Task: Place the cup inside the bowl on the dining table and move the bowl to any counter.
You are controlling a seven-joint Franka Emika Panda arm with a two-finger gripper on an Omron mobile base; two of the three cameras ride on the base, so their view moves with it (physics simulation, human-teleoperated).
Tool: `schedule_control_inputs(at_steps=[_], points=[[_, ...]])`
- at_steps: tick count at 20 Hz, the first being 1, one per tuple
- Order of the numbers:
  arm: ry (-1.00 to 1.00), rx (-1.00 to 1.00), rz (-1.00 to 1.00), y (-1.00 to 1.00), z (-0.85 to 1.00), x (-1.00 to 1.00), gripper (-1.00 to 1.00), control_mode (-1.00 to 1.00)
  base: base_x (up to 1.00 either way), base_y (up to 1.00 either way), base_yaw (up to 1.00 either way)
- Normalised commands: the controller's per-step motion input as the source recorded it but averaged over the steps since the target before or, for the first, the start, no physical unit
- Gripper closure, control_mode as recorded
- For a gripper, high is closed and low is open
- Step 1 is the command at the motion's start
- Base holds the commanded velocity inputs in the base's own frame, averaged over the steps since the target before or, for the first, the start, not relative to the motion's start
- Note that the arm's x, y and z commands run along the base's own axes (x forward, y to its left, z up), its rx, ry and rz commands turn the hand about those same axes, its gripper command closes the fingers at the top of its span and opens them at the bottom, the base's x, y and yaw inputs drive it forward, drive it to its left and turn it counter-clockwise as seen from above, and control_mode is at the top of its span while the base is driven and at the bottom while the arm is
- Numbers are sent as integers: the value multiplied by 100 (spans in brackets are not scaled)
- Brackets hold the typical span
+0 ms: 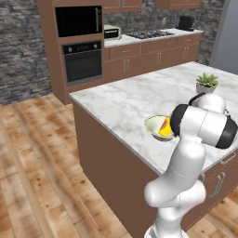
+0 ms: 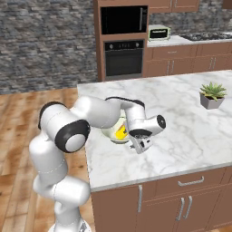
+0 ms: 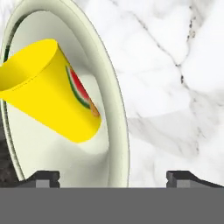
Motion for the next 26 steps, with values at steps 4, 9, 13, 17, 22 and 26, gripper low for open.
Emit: schedule_control_inputs(at_steps=[4, 9, 13, 17, 22, 26], points=[[-10, -2, 0, 0, 63, -48, -100, -100, 0, 0, 0], [-7, 0, 0, 0, 60, -52, -100, -100, 0, 0, 0], [0, -5, 0, 0, 54, -46, -100, -100, 0, 0, 0], [5, -10, 0, 0, 53, -55, -100, -100, 0, 0, 0], [7, -12, 0, 0, 48, -55, -100, -100, 0, 0, 0], [6, -11, 0, 10, 41, -48, -100, -100, 0, 0, 0]])
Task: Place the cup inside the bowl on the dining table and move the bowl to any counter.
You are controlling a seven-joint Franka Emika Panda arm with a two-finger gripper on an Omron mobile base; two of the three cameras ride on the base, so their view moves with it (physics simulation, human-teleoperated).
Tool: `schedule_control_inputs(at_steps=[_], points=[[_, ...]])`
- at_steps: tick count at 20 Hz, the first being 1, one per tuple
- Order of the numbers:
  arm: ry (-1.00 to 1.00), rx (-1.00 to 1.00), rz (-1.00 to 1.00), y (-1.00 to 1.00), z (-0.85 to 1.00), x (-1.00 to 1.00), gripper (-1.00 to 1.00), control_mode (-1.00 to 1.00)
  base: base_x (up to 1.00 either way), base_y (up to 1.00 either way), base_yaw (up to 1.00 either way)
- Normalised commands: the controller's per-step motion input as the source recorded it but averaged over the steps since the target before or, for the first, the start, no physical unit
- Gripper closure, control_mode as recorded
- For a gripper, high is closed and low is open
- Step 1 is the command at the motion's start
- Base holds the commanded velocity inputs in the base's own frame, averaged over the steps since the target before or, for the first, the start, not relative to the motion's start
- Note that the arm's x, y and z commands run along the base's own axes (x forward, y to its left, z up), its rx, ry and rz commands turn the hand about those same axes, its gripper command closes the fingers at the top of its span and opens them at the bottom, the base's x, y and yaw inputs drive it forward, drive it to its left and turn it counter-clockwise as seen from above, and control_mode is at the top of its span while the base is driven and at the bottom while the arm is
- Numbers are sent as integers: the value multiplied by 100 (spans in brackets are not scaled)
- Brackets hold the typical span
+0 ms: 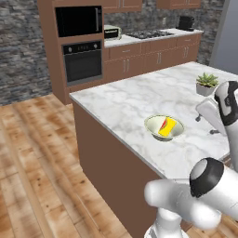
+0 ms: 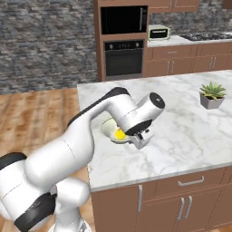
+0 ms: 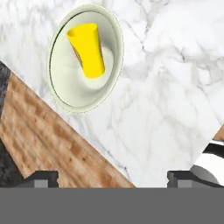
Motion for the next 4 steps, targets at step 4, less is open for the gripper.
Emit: schedule_control_inputs(at_steps=[4], points=[[1, -14, 0, 25, 43, -46, -100, -100, 0, 0, 0]])
